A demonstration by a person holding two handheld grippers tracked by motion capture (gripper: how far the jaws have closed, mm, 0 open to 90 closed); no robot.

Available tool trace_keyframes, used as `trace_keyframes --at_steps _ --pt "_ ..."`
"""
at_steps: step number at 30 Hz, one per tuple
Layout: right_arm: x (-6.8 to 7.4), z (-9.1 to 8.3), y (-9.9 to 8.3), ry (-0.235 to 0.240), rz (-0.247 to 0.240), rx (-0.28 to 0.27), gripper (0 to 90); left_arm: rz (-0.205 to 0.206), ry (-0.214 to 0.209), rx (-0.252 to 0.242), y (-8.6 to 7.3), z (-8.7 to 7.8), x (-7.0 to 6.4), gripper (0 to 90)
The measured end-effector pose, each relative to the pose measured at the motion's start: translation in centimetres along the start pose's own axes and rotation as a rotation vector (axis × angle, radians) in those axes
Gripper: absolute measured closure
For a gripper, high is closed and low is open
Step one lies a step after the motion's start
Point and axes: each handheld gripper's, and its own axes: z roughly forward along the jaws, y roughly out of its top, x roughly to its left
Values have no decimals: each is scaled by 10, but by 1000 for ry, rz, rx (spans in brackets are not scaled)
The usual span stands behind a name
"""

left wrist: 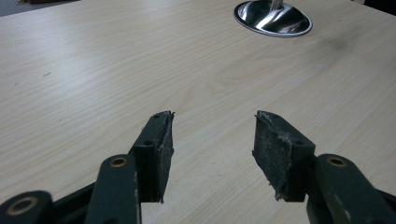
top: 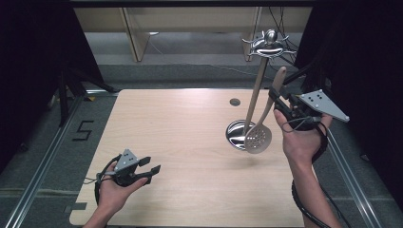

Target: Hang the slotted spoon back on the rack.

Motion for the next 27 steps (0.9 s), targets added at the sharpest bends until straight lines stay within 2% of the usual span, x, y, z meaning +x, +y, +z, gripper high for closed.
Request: trace_keyframes --at_steps 7,17,18,19,23,27 --pt "1 2 3 -7 3 0 692 4 0 1 0 0 0 461" --pt "4 5 6 -9 -24 -8 692 5 4 2 0 0 0 460" --pt "6 5 6 -7 -8 -6 692 6 4 3 -1 0 0 459" --pt "5 5 7 -2 -22 -2 692 5 4 2 0 0 0 459" --pt "8 5 9 -5 -15 -4 691 -2 1 -5 0 0 -1 458" --pt "9 7 10 -1 -24 -20 692 -1 0 -3 -1 0 -1 457"
